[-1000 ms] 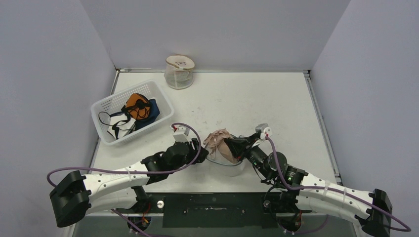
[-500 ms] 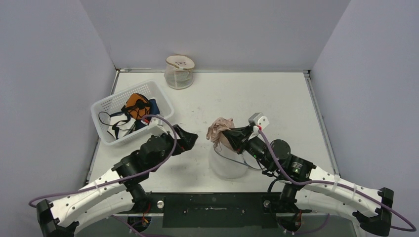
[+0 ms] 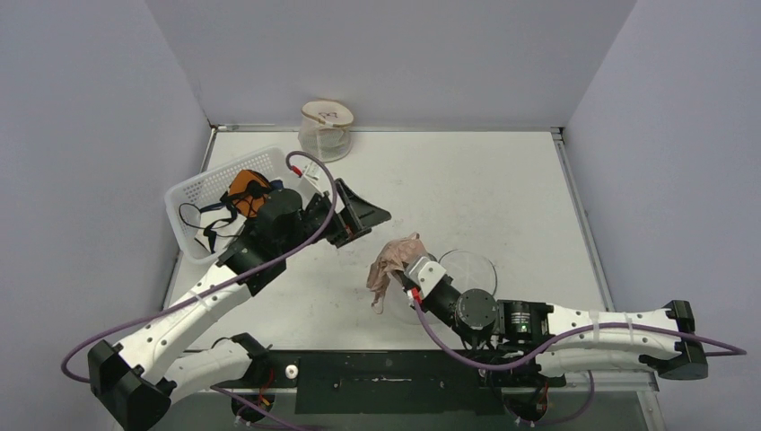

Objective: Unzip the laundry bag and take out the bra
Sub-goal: Pick up the bra from the laundry bag.

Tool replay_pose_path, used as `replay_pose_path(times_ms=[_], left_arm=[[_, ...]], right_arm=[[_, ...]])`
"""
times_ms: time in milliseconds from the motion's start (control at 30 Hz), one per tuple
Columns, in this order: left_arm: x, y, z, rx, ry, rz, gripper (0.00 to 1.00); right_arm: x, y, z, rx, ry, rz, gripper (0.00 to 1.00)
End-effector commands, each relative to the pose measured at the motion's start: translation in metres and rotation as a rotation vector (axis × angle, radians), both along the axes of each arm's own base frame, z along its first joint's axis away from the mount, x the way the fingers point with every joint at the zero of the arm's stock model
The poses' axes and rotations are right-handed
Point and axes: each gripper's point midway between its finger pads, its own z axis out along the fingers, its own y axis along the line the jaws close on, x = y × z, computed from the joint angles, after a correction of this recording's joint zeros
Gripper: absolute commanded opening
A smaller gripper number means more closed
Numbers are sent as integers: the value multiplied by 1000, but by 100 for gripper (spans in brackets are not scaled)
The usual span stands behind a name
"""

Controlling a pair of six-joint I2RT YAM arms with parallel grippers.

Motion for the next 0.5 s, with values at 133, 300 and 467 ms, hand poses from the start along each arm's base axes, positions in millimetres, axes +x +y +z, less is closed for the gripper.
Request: replay_pose_path(times_ms=[133, 300, 467], left_arm=[[-36, -28, 4, -9, 33, -205, 96], [-45, -20, -3, 22, 56, -212, 96], [-52, -15, 5, 14, 47, -222, 96]], right_arm=[[-3, -14, 25, -54, -160, -128, 5], [-9, -8, 26, -128, -232, -146, 5], [-9, 1, 27, -175, -283, -147, 5]])
